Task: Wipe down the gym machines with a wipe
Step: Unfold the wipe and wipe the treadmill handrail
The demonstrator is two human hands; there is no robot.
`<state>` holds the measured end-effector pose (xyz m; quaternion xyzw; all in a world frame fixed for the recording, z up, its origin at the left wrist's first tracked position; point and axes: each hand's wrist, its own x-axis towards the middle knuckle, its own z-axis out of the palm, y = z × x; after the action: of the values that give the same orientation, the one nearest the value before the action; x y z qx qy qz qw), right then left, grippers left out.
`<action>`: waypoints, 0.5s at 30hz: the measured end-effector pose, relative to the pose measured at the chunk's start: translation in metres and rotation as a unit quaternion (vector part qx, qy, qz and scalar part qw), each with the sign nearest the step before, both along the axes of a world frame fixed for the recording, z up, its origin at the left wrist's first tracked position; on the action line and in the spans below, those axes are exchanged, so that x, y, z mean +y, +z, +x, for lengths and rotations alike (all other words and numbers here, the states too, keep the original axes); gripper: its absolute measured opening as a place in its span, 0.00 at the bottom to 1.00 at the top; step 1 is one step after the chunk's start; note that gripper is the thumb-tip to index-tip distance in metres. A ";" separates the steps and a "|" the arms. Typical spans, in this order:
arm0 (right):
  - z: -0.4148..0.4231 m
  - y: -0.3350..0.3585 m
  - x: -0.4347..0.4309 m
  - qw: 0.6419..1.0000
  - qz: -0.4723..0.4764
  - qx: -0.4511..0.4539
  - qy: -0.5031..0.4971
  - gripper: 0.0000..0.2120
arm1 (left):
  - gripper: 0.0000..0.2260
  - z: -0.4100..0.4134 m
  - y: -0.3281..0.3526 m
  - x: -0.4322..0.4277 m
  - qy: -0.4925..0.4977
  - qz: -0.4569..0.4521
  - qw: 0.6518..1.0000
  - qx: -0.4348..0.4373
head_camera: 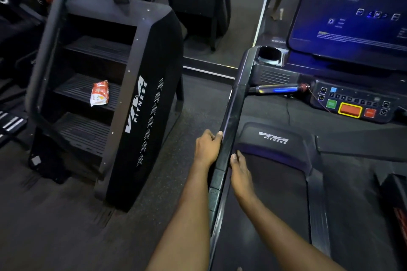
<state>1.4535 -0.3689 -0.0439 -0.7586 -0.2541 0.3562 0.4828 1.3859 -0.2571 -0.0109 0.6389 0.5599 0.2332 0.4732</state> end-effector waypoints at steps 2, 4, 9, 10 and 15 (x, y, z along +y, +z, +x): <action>0.010 -0.003 0.005 1.000 -0.004 0.001 -0.013 0.24 | 0.15 0.003 -0.001 0.003 0.015 0.012 1.000 0.006; 0.019 -0.004 0.010 1.000 -0.006 -0.003 -0.014 0.24 | 0.12 0.004 -0.003 0.004 0.028 0.019 0.999 0.007; 0.033 -0.003 0.035 1.000 0.002 -0.002 -0.030 0.24 | 0.03 -0.001 -0.006 0.013 0.025 0.020 0.999 0.017; 0.034 -0.002 0.046 0.999 0.007 -0.006 -0.038 0.24 | 0.03 -0.002 -0.008 0.019 0.013 0.018 1.000 0.013; 0.038 -0.004 0.069 0.997 -0.003 -0.012 -0.076 0.22 | 0.13 -0.010 -0.016 0.023 -0.031 0.006 0.999 -0.014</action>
<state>1.4915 -0.2995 -0.0480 -0.7814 -0.2007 0.3103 0.5029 1.3761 -0.2345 -0.0269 0.6555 0.5315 0.2303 0.4845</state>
